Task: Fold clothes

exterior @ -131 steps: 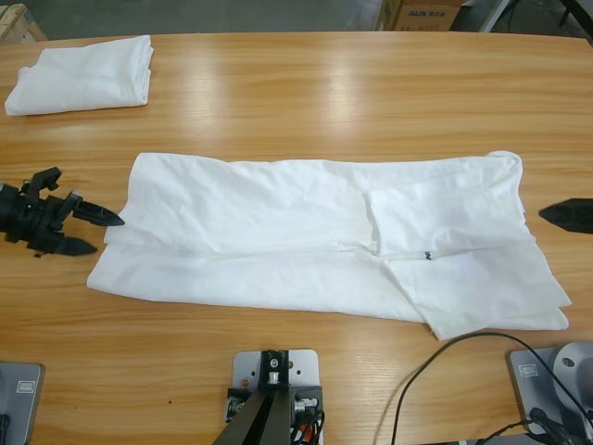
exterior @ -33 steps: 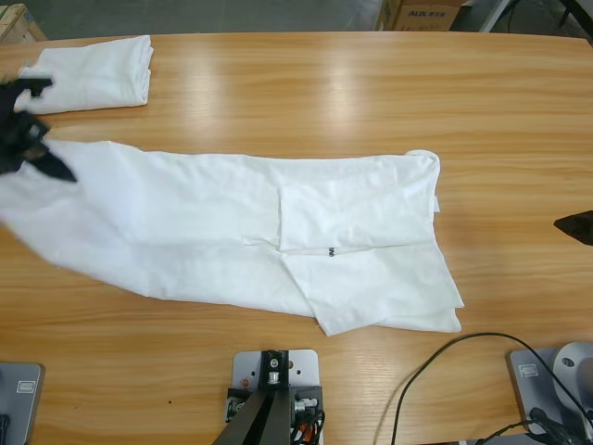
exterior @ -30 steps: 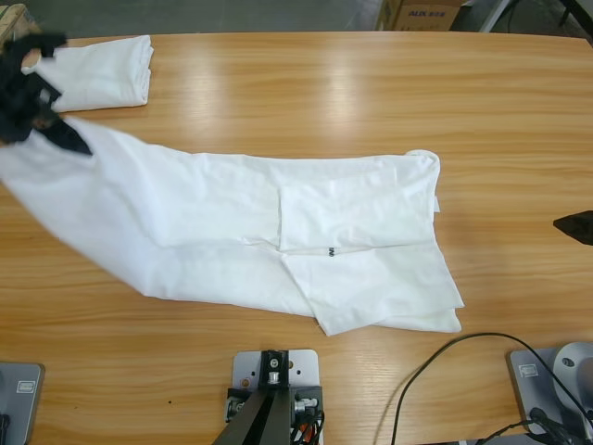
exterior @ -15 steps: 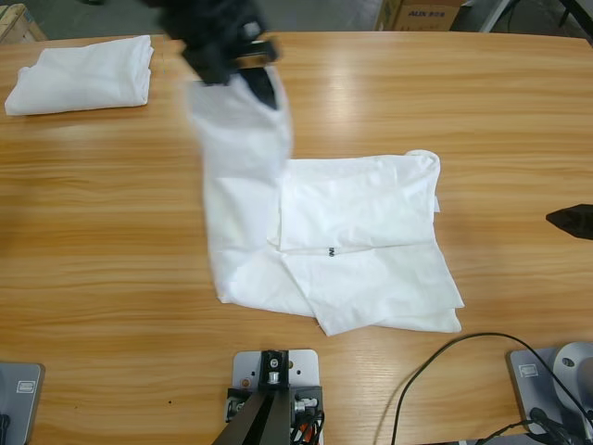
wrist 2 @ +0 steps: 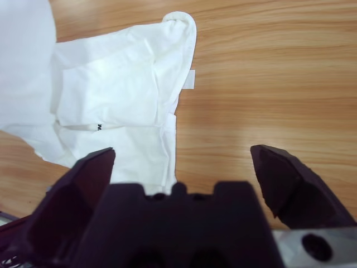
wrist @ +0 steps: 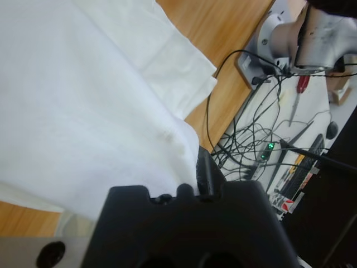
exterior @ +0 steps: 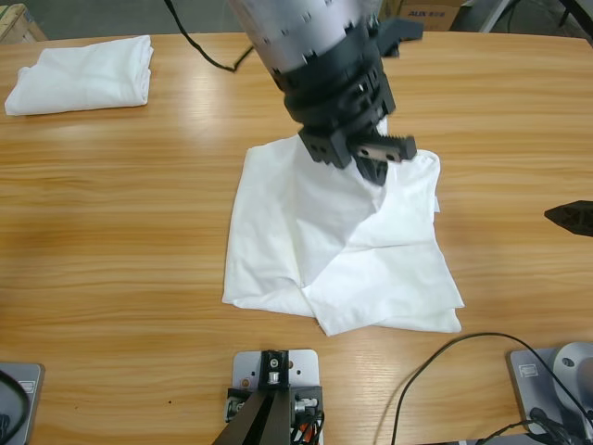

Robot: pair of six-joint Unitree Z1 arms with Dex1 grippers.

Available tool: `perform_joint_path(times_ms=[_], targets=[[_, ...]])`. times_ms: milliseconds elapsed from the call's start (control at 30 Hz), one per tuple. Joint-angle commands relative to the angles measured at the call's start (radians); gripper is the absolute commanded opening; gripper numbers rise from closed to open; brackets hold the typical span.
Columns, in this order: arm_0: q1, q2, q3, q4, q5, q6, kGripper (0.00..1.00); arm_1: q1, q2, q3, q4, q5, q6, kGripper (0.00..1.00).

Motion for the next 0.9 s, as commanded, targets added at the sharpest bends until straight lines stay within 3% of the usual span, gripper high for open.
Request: perform_joint_path(times_ms=[33, 533, 667, 700, 733, 767, 800, 900], targets=[[-0.028, 0.147, -0.195, 0.148, -0.039, -0.008, 0.0, 0.007, 0.014, 0.04, -0.011, -0.015, 0.011, 1.0], [-0.074, 0.286, -0.562, 0.137, -0.122, -0.022, 0.0, 0.007, 0.029, 0.049, -0.024, -0.011, 0.023, 1.0], [-0.074, 0.286, -0.609, 0.049, -0.13, -0.08, 0.0, 0.007, 0.029, 0.054, -0.029, -0.005, 0.027, 1.0], [-0.077, 0.277, -0.609, 0.013, -0.129, -0.095, 0.077, 0.007, 0.03, 0.055, -0.03, -0.005, 0.028, 1.0], [-0.081, 0.266, -0.609, -0.031, -0.128, -0.099, 0.609, 0.007, 0.03, 0.056, -0.03, -0.005, 0.028, 1.0], [-0.083, 0.252, -0.61, -0.071, -0.122, -0.098, 0.947, 0.007, 0.03, 0.056, -0.03, -0.005, 0.028, 1.0], [-0.083, 0.234, -0.61, -0.104, -0.107, -0.101, 0.994, 0.007, 0.03, 0.056, -0.031, -0.005, 0.028, 1.0], [-0.078, 0.171, -0.61, -0.221, -0.047, -0.141, 1.0, 0.007, 0.031, 0.057, -0.033, -0.005, 0.028, 1.0]])
